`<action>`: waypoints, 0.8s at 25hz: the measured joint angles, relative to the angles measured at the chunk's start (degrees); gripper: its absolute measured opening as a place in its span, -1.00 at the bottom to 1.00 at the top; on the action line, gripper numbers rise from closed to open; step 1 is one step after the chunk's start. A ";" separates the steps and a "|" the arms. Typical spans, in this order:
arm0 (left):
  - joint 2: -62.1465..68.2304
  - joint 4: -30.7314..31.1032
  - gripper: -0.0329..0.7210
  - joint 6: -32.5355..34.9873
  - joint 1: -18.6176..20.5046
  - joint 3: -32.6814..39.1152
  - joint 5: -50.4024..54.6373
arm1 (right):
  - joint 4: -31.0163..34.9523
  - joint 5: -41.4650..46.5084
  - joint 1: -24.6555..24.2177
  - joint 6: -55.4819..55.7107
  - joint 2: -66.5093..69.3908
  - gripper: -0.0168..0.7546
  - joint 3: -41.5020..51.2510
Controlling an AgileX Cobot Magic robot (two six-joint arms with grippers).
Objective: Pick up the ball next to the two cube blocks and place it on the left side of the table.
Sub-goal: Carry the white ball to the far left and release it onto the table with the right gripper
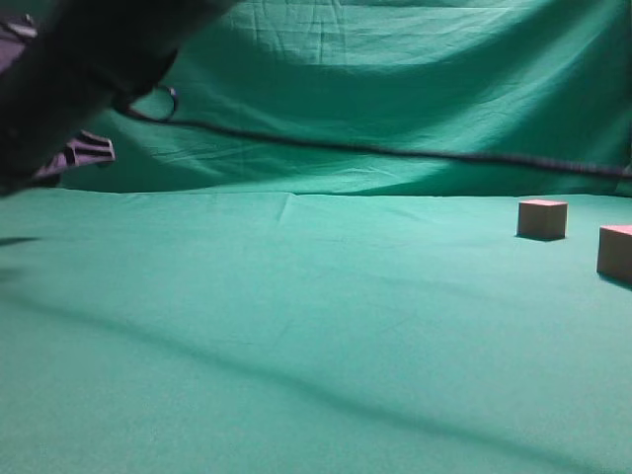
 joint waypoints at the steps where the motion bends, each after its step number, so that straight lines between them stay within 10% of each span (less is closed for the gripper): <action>1: 0.00 0.00 -0.91 0.00 0.00 0.00 0.00 | 0.00 -0.29 0.00 -0.10 0.54 -0.11 0.00; 9: 0.00 0.00 -0.91 0.00 0.00 0.00 0.00 | 0.11 -0.19 -0.08 -0.69 1.59 -0.11 -0.12; 14: 0.00 0.00 -0.91 0.00 0.00 0.00 0.00 | 0.11 1.05 -0.67 -1.38 1.38 0.43 -0.87; 20: 0.00 0.00 -0.91 0.00 0.00 0.00 0.00 | -1.45 16.71 -4.81 -1.51 -6.10 0.42 -4.33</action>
